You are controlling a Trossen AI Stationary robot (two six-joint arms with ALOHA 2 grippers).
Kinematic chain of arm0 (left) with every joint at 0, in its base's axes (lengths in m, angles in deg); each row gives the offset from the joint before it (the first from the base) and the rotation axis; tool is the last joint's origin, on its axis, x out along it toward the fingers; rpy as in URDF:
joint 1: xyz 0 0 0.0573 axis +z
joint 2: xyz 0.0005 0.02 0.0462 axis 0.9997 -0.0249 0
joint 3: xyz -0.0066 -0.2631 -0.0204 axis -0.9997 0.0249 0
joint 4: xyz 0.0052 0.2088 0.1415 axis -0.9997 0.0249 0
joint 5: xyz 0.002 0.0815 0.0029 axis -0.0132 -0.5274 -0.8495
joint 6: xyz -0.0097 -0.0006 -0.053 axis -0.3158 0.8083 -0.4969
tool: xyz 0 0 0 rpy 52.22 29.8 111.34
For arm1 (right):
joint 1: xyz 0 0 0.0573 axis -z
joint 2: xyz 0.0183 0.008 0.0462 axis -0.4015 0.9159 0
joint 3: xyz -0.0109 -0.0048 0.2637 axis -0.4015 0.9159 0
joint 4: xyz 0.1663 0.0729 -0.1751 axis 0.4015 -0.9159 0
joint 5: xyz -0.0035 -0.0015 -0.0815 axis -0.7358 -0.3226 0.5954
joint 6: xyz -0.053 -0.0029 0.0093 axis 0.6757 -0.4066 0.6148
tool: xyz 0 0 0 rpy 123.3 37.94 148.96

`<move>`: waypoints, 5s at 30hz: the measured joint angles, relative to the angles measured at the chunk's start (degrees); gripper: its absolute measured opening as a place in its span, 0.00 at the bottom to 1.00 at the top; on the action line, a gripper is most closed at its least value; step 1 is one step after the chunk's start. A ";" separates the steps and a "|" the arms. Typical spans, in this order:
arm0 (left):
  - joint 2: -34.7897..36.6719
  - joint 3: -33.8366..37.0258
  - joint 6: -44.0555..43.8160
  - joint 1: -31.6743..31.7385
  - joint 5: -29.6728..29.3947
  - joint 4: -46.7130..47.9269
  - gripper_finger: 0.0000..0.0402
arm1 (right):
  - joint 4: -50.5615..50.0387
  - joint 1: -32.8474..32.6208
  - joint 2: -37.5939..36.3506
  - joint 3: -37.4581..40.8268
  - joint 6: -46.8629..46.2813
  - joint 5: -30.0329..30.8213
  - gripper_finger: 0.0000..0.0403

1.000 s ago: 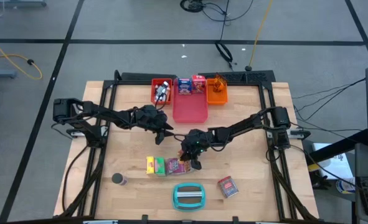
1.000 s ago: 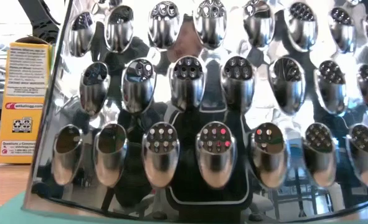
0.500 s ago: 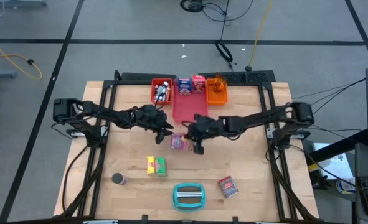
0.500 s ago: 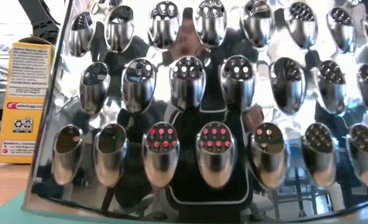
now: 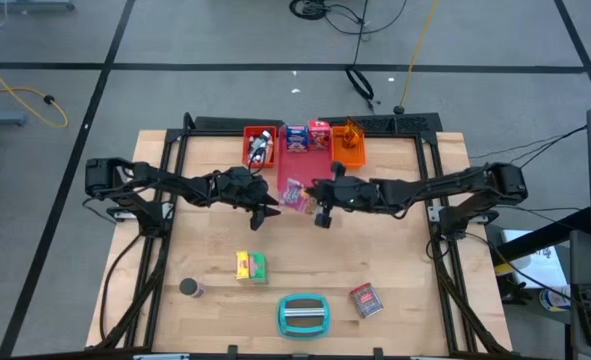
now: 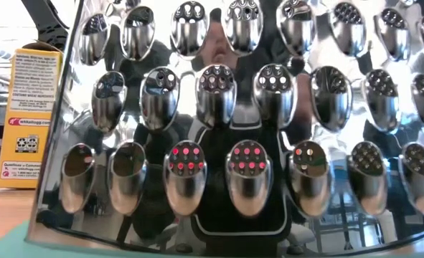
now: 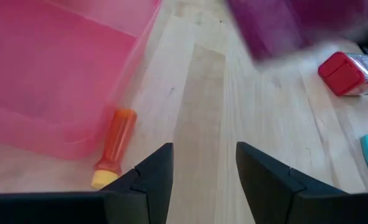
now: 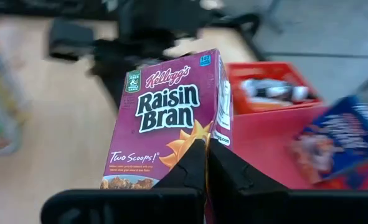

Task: Pick & Place Kitchen Items
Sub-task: Put the purple cereal box into the pink bin, then put the small red food coloring bottle into the red bin

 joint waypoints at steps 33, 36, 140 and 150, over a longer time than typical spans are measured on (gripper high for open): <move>0.00 0.00 0.00 0.00 -3.08 -1.77 0.44 | 72.03 12.67 13.48 20.74 2.58 11.21 0.00; 0.00 0.00 0.00 0.00 -3.07 -1.92 0.44 | 77.43 14.12 16.77 20.74 2.12 8.40 0.00; -14.85 -0.17 20.31 -3.89 -21.93 -10.62 0.44 | 48.24 3.65 15.23 8.46 5.75 0.85 0.25; -18.78 -3.40 21.33 -3.98 -20.56 -10.62 0.41 | 47.76 3.65 15.23 8.46 5.79 0.83 0.25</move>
